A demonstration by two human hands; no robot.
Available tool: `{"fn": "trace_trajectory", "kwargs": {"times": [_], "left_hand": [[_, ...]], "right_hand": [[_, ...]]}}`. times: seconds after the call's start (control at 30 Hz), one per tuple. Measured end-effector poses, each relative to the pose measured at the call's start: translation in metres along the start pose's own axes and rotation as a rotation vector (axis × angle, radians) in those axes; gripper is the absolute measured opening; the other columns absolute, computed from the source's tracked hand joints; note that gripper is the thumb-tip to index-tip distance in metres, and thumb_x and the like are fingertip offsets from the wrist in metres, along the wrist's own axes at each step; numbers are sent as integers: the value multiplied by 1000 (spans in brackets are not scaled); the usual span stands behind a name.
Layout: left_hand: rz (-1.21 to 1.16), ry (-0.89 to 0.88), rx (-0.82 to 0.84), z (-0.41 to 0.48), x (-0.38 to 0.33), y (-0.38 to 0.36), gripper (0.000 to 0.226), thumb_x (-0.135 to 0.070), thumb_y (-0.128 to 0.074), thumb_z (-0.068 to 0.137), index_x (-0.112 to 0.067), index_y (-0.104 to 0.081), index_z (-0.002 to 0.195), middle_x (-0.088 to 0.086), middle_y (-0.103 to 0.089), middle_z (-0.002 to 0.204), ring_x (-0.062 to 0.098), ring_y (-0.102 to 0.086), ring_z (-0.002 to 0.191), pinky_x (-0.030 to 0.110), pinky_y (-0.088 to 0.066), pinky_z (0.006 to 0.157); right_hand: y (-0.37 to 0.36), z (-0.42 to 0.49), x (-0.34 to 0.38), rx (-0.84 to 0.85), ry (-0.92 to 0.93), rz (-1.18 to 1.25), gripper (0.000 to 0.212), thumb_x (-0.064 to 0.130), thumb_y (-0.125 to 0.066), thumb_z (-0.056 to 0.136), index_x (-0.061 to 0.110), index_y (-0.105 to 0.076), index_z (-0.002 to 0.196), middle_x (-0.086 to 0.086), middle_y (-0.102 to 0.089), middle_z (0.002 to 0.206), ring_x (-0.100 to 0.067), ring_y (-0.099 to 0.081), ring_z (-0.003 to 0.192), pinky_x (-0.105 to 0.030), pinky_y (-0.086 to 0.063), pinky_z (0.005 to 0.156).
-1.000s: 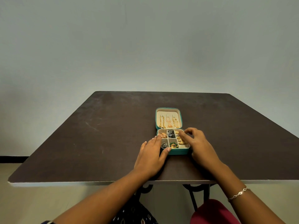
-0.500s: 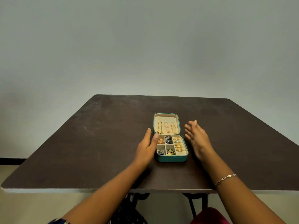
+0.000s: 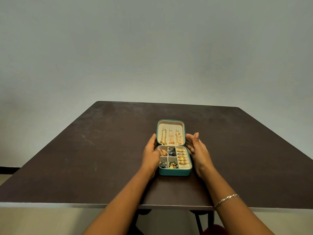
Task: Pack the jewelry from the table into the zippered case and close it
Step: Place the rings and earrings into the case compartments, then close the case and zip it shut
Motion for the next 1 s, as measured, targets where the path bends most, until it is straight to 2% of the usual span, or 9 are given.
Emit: {"fn": "trace_trajectory", "kwargs": {"times": [0.1,0.17,0.27,0.37,0.53,0.7,0.77,0.9,1.0], "left_hand": [[-34,17,-27,0,0,3,62,16,-38,87,-9,-26,143,5,-40,142,7,-43,118,28,-43,99],[-28,0,-34,-1,-2,5,60,17,-39,86,-8,-31,140,7,-40,141,8,-43,117,32,-44,99],[2,-30,-53,-2,-4,8,53,17,-41,85,-9,-44,131,9,-47,134,13,-50,116,28,-51,89],[-5,-31,-75,-3,-4,8,47,16,-44,85,-6,-47,126,10,-53,127,14,-54,111,26,-52,85],[-1,-46,-69,-8,-9,4,42,17,-44,84,-13,-46,114,4,-56,115,4,-56,96,18,-53,78],[7,-43,-77,-9,-9,4,58,16,-39,87,-10,-32,137,2,-45,126,13,-47,117,39,-44,101],[48,-79,-103,-10,-12,6,48,2,-41,93,-11,-34,139,4,-43,134,14,-46,119,35,-41,103],[66,-98,-68,-12,-14,2,53,-66,-31,84,-31,-54,115,3,-57,122,16,-55,113,41,-44,100],[0,-96,-44,-12,-13,1,45,-64,-23,79,-36,-52,99,1,-63,107,17,-60,105,44,-46,98]], "right_hand": [[2,0,-1,-6,-4,70,38,39,-28,97,13,-52,111,6,-63,96,-6,-61,91,-21,-51,76],[5,1,-1,-26,-20,130,39,39,-30,96,13,-51,115,5,-61,100,-11,-59,94,-25,-48,82],[6,0,-1,-33,-39,172,32,33,-36,97,13,-50,117,3,-61,100,-9,-60,92,-23,-49,77],[4,-2,-1,27,-45,128,17,18,-45,94,13,-58,104,2,-66,95,-5,-64,84,-16,-52,69],[7,-6,-3,81,-70,112,25,2,-50,89,9,-54,112,-7,-65,107,-13,-64,93,-17,-54,69],[10,-7,-1,68,-62,163,27,16,-47,93,12,-50,119,-1,-63,108,-17,-57,109,-30,-44,96],[11,-9,0,54,-68,187,33,27,-41,95,12,-48,124,1,-60,111,-16,-53,114,-32,-39,102],[11,-11,0,70,-64,153,47,40,-32,95,13,-46,130,-3,-55,127,-16,-51,119,-36,-35,108],[11,-13,0,78,-67,133,55,49,-30,89,15,-47,130,1,-54,126,-13,-49,118,-33,-33,107]]}}
Point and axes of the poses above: each hand's wrist, its own z-axis towards the middle knuckle, its own y-axis out of the back of the hand, x = y × z, the point moved 8 cm from there along z, towards the middle knuckle
